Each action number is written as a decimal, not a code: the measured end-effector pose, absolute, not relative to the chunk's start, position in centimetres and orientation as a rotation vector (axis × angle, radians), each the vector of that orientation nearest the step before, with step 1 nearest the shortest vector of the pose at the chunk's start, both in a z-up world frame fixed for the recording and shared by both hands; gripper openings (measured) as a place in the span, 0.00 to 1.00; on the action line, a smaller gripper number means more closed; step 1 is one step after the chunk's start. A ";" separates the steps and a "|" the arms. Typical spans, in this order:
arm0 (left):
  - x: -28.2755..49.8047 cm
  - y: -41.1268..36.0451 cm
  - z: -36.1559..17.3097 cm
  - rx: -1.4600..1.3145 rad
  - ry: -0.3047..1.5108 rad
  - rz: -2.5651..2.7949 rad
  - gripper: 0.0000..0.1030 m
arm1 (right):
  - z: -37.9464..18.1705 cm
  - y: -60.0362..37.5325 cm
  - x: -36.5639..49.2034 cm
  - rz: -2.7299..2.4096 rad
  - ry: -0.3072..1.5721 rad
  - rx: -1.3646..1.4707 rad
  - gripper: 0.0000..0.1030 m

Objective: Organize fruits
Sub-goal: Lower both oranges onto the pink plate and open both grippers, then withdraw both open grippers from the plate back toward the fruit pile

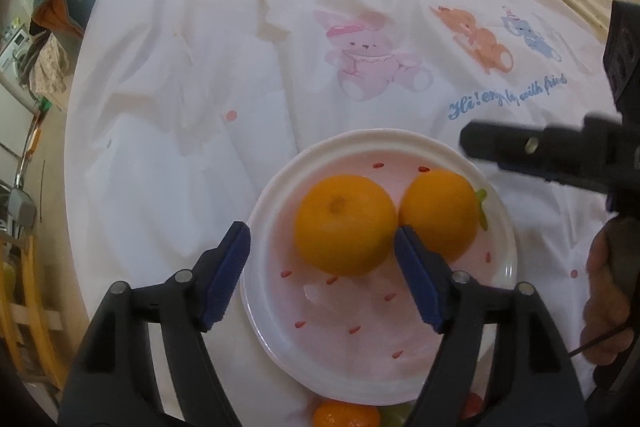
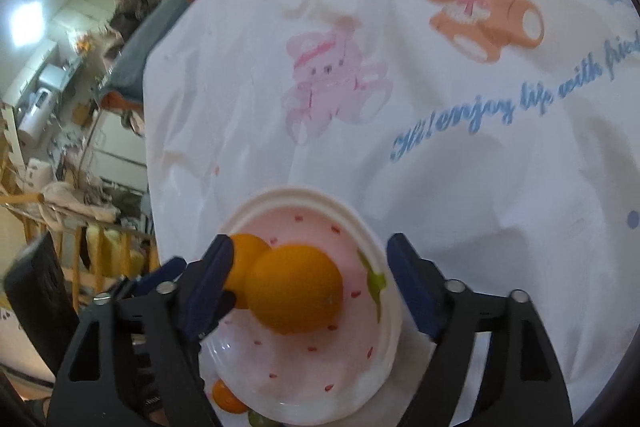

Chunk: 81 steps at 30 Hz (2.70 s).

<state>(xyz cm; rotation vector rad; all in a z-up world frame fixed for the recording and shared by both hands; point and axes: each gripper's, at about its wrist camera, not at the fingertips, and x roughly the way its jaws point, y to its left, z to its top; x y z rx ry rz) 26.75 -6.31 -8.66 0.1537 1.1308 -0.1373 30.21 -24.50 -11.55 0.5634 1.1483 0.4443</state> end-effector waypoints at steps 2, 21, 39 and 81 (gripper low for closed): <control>26.8 -6.1 -8.6 0.147 1.134 -0.129 0.69 | -11.3 -24.6 30.3 0.446 1.144 0.564 0.80; 23.9 -2.5 -4.1 0.019 1.006 -0.048 0.83 | -5.3 -24.3 27.3 0.442 0.967 0.430 0.89; 16.7 0.5 -0.2 -0.090 0.963 -0.036 0.83 | -0.9 -26.4 17.1 0.308 0.868 0.289 0.89; 9.7 -7.1 -10.0 0.152 1.394 -0.330 0.83 | -6.3 -27.6 12.3 0.148 1.094 0.413 0.89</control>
